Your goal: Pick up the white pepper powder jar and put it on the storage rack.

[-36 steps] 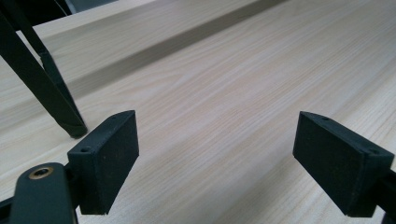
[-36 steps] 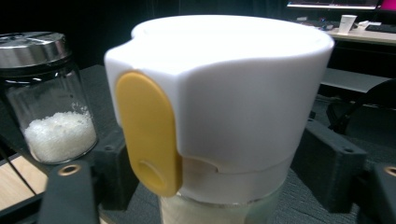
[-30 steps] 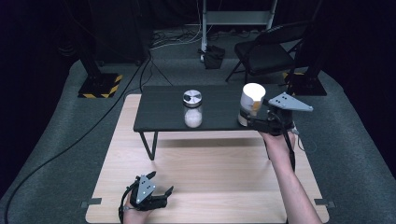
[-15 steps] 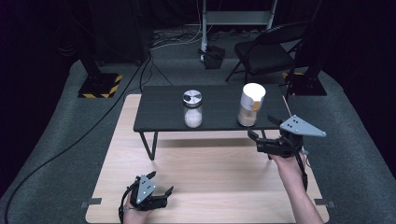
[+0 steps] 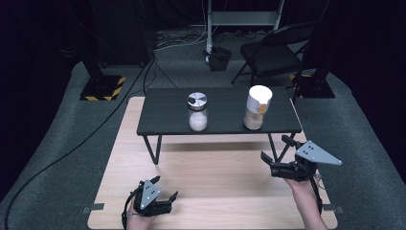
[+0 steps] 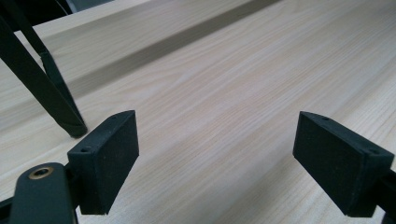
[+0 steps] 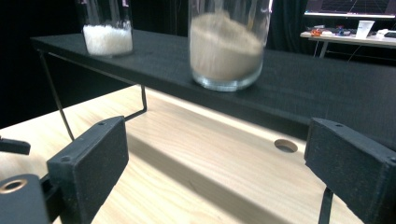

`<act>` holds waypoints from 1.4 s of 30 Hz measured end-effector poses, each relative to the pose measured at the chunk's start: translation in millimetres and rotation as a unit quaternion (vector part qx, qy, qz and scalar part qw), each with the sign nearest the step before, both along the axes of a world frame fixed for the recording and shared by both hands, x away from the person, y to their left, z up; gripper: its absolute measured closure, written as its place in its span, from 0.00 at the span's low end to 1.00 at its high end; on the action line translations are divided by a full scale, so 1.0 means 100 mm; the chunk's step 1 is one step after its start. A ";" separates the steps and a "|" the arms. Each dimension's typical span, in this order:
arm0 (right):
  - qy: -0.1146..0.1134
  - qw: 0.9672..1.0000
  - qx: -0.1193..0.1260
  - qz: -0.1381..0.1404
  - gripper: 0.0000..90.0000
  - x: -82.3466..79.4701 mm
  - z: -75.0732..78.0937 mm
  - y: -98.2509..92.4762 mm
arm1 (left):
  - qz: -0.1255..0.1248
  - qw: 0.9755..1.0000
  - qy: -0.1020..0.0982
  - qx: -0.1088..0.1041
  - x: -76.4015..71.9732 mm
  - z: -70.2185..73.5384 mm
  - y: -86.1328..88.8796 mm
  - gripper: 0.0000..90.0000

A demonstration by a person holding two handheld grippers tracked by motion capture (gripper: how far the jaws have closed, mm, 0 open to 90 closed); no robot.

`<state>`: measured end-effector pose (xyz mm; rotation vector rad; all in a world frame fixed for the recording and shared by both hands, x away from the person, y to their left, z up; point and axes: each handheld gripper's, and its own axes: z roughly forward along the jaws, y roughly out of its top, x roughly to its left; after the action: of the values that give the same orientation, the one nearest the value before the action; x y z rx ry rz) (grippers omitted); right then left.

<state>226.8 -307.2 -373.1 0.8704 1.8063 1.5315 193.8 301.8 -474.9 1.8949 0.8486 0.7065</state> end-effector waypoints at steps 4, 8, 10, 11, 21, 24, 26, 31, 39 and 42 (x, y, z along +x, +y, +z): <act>0.002 1.000 -0.008 0.000 0.05 -0.07 -0.16 -0.03 | -0.001 1.000 0.000 0.001 0.00 0.00 0.00 0.16; 0.009 1.000 -0.010 0.000 0.03 -0.14 -0.36 -0.07 | 0.000 1.000 0.000 0.001 0.00 0.00 0.00 0.16; 0.012 1.000 -0.011 -0.003 0.01 -0.17 -0.44 -0.10 | 0.001 1.000 0.000 0.000 0.00 0.00 0.00 0.16; 0.012 1.000 -0.011 -0.008 0.00 -0.18 -0.47 -0.10 | 0.001 1.000 0.000 0.000 0.00 0.00 0.00 0.16; 0.007 1.000 -0.011 -0.021 0.00 -0.34 -0.81 -0.25 | 0.001 1.000 0.000 0.000 -0.01 0.00 0.00 0.16; 0.002 1.000 -0.012 -0.016 0.00 -0.36 -0.89 -0.30 | 0.001 1.000 0.000 -0.001 -0.01 0.00 0.00 0.16; 0.003 1.000 -0.017 -0.015 0.00 -0.37 -0.92 -0.31 | 0.001 1.000 -0.001 -0.001 -0.01 0.00 0.00 0.16; 0.006 1.000 -0.010 -0.015 0.00 -0.40 -1.01 -0.36 | 0.001 1.000 0.000 -0.001 -0.01 0.00 0.00 0.16; 0.011 1.000 -0.009 -0.005 0.03 -0.45 -1.13 -0.42 | 0.001 1.000 -0.001 -0.001 -0.01 0.00 0.00 0.16; 0.014 1.000 -0.020 -0.004 0.04 -0.47 -1.14 -0.41 | 0.000 1.000 -0.001 -0.001 0.00 0.00 0.00 0.16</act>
<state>180.1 -347.9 -487.1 0.8834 1.8456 1.4788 193.4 302.0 -475.0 1.8920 0.8489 0.7065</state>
